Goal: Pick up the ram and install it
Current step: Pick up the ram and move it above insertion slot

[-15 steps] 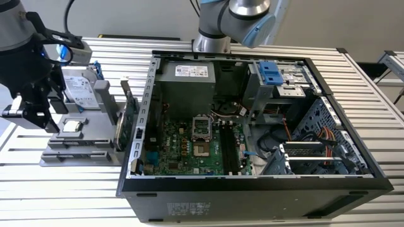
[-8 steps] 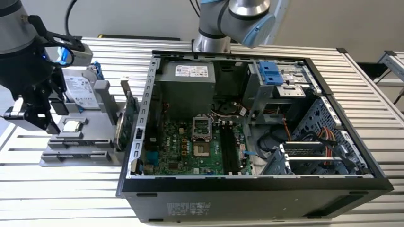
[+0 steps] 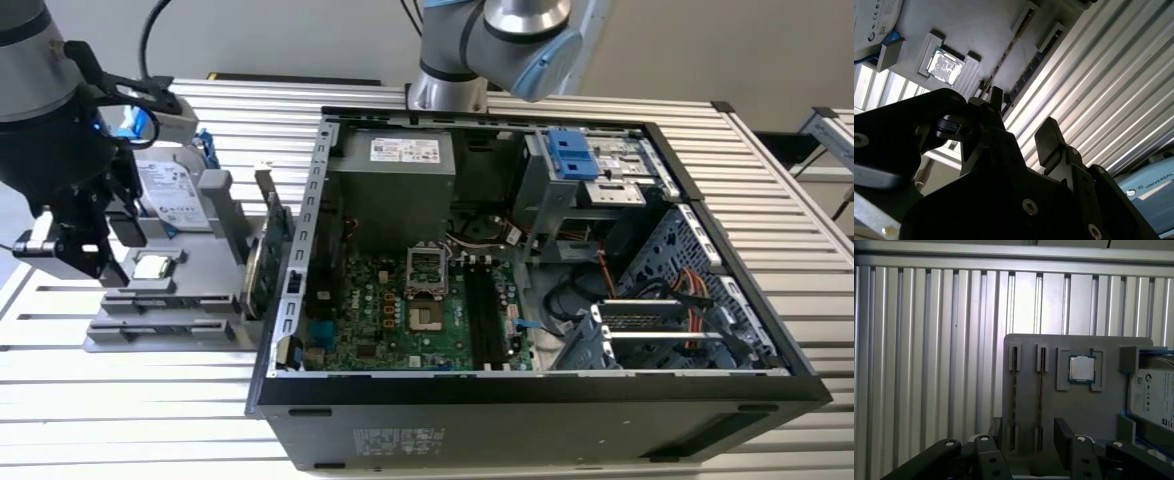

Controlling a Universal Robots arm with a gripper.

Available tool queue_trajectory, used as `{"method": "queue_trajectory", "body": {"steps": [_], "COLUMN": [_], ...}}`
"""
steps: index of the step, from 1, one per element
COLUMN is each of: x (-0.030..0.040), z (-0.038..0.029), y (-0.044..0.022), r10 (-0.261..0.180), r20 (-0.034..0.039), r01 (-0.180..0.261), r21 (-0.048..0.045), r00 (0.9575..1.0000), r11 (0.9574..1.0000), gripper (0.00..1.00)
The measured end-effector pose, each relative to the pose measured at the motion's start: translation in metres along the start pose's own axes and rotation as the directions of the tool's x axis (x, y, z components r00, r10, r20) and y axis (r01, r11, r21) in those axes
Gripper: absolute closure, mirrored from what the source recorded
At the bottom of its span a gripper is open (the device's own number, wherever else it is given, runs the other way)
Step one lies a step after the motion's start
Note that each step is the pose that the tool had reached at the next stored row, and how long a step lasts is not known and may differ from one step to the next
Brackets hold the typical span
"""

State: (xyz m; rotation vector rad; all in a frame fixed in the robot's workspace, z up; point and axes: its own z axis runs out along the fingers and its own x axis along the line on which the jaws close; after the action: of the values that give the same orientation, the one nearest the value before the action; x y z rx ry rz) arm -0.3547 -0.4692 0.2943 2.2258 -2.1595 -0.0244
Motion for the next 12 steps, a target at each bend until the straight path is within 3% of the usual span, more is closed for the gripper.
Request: {"method": "queue_trajectory", "body": {"steps": [12], "x": [0.0031], "z": [0.0090], "y": [-0.0004], "r10": [0.000], "r20": [0.0002], "r01": [0.000], "r21": [-0.0036], "r00": [1.0000], "r11": [1.0000], "gripper": [0.00]}}
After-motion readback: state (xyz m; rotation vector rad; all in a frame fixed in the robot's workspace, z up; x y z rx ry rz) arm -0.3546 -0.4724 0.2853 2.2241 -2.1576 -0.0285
